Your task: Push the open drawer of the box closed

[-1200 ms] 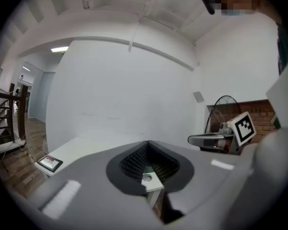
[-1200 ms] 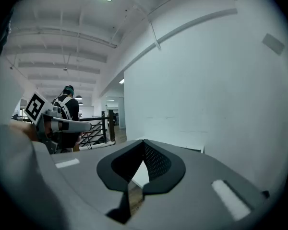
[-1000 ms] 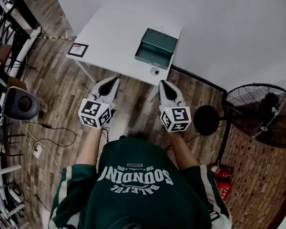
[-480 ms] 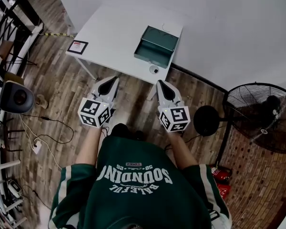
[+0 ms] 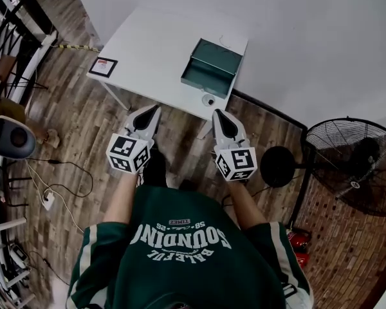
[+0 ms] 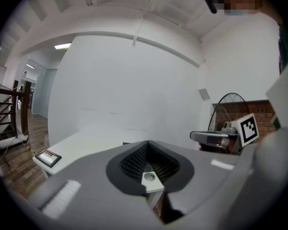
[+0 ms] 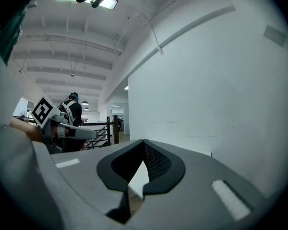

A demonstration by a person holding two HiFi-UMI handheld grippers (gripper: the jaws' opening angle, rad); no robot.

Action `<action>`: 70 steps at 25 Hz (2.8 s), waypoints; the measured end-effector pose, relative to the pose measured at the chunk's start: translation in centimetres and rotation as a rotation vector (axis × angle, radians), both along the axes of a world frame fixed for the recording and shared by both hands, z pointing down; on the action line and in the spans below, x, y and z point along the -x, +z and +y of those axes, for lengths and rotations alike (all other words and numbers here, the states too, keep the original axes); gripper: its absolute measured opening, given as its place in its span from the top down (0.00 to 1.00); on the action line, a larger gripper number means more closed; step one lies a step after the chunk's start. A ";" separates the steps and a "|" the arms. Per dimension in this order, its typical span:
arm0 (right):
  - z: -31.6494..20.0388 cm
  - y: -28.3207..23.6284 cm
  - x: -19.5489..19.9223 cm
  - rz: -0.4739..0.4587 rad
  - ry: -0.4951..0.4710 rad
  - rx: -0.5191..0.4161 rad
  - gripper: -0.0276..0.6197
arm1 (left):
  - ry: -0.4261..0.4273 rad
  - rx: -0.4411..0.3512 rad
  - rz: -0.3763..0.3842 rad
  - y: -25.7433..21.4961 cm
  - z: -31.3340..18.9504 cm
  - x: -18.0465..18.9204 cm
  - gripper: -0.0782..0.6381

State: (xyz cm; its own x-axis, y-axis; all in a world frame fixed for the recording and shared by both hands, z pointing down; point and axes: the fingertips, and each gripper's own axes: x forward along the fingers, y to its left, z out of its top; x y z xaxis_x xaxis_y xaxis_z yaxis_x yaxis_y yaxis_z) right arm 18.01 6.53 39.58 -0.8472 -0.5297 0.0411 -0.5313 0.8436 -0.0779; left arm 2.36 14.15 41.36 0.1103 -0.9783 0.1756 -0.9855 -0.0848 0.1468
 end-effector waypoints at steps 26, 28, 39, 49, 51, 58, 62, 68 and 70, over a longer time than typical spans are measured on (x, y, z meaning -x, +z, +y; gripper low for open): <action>-14.6 3.4 14.4 0.130 0.332 0.091 0.95 | 0.354 0.063 -0.002 2.7 -19.5 15.7 0.82; -15.6 4.0 14.6 0.135 0.377 0.103 0.95 | 0.399 0.072 -0.004 3.2 -20.8 16.0 0.82; -17.2 6.1 11.8 0.134 0.553 0.157 0.95 | 0.562 0.113 -0.001 5.0 -25.3 13.6 0.82; -16.6 10.1 9.7 0.170 0.585 0.253 0.95 | 0.598 0.177 0.015 7.0 -25.6 11.4 0.82; -16.2 12.1 9.5 0.182 0.587 0.298 0.95 | 0.601 0.204 0.019 8.1 -25.4 11.4 0.82; -14.9 18.6 9.5 0.220 0.594 0.444 0.95 | 0.601 0.278 0.034 11.5 -25.1 11.6 0.82; -14.4 21.0 9.5 0.244 0.582 0.505 0.92 | 0.592 0.304 0.046 12.4 -24.5 11.6 0.82; -14.6 24.4 9.1 0.281 0.590 0.616 0.79 | 0.567 0.326 0.052 12.8 -24.1 12.2 0.82; -14.7 25.5 9.1 0.305 0.584 0.650 0.79 | 0.556 0.331 0.052 12.8 -24.2 12.6 0.82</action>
State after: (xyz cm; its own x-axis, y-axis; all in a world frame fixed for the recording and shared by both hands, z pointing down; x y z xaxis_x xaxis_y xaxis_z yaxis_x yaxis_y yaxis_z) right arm 8.90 -8.22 65.09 -0.3562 -0.6641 0.6573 -0.9340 0.2746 -0.2287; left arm -10.19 -10.09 54.17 0.6013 -0.6680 0.4385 -0.7985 -0.5224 0.2992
